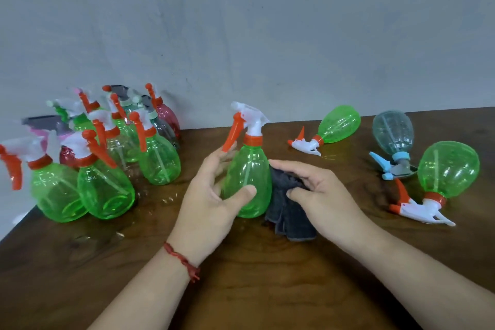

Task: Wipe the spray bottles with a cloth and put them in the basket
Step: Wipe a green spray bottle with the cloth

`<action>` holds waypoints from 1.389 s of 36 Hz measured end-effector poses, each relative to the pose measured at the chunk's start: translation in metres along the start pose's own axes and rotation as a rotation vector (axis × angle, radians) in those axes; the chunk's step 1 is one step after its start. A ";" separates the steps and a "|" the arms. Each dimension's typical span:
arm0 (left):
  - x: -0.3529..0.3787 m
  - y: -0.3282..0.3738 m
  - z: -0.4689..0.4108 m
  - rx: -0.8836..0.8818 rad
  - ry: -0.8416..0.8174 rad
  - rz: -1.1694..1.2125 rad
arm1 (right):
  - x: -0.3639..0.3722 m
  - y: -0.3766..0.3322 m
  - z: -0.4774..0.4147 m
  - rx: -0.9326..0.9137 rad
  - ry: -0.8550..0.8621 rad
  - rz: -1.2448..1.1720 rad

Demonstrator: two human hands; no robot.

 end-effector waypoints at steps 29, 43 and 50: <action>-0.147 -0.001 0.031 -0.252 0.457 -0.890 | 0.129 -0.044 -0.023 0.067 -0.183 0.333; -0.124 0.011 0.060 -0.302 0.477 -0.763 | 0.055 -0.058 0.026 0.127 -0.024 0.158; -0.027 0.033 0.059 -0.147 0.080 -0.752 | -0.005 -0.061 0.056 0.121 0.065 0.065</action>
Point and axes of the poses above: each hand's wrist, its own z-axis away from the middle knuckle, its own x-axis out of the palm, y = z × x, the point moved 6 cm from there along -z, towards the middle knuckle, and after that the axes turned 7 degrees about x, right-handed, at the moved point
